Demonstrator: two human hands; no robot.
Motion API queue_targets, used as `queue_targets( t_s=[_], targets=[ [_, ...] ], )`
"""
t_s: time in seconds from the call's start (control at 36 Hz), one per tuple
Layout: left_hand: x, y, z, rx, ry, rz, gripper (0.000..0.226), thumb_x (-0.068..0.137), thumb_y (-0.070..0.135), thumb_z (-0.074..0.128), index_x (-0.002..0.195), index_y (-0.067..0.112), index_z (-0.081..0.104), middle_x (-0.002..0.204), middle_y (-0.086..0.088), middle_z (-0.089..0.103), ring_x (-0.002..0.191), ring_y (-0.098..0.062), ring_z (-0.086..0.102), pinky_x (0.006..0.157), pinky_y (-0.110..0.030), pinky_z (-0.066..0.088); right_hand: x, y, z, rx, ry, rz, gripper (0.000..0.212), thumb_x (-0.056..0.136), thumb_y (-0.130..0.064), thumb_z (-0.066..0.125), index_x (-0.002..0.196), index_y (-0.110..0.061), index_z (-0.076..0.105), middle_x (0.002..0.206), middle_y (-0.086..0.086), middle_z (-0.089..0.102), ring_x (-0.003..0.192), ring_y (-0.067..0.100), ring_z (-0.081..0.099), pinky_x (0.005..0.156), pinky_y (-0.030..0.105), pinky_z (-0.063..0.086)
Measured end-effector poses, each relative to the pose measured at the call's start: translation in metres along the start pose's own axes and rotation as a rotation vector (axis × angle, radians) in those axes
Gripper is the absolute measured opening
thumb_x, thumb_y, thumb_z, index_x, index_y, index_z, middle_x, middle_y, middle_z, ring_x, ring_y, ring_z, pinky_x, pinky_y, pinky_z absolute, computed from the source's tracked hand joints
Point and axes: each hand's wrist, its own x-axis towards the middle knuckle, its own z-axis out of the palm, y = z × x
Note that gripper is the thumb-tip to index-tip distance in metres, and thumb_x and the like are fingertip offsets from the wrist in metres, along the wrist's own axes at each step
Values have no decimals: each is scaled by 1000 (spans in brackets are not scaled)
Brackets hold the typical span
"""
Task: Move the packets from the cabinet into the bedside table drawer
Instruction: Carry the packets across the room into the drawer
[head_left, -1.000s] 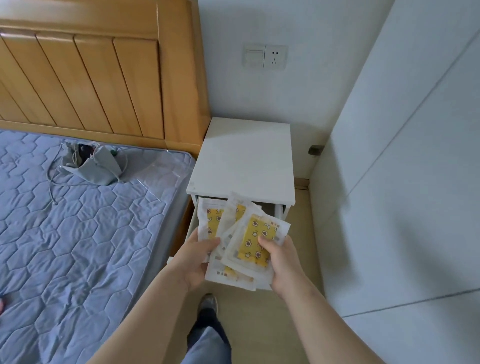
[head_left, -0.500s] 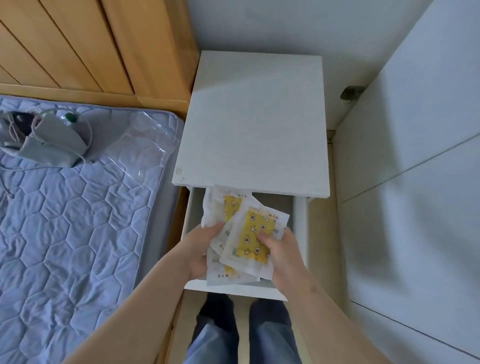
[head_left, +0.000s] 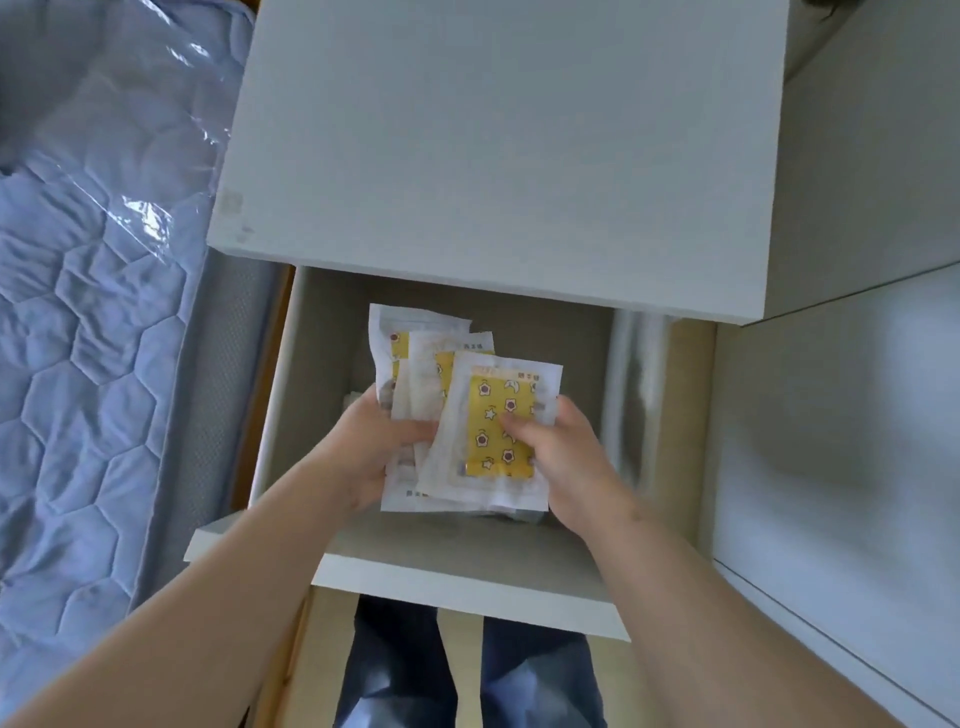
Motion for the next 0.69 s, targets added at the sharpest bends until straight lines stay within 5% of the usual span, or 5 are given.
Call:
queue_targets(
  t_s=[0.17, 0.31, 0.47, 0.69],
  targets=[
    [19, -5, -6, -63, 124, 7, 27, 89, 3, 59, 112, 17, 61, 103, -6, 72, 89, -27, 71, 69, -47, 57, 11, 11, -12, 101, 132, 38, 24, 87, -2, 61, 110, -10, 59, 97, 3, 70, 88, 20, 68, 75, 38, 56],
    [30, -2, -5, -1, 168, 42, 28, 89, -3, 56, 110, 16, 60, 101, -5, 72, 90, -26, 70, 72, -48, 56, 12, 11, -19, 124, 158, 29, 25, 88, -1, 60, 111, -11, 58, 98, 3, 70, 87, 18, 68, 72, 36, 55],
    [39, -2, -7, 91, 341, 180, 30, 91, -1, 53, 94, 28, 59, 104, -2, 69, 98, -26, 66, 87, -52, 52, 19, 27, -26, 12, 282, 39, 19, 88, -2, 60, 90, -20, 56, 91, 3, 67, 79, 17, 66, 72, 36, 56],
    [42, -5, -17, 121, 410, 178, 26, 93, 4, 54, 98, 29, 57, 103, 2, 67, 97, -22, 65, 87, -53, 52, 29, 55, -28, -262, 401, 142, 21, 83, 0, 52, 103, -6, 50, 96, 14, 62, 80, 32, 62, 67, 37, 53]
  ],
)
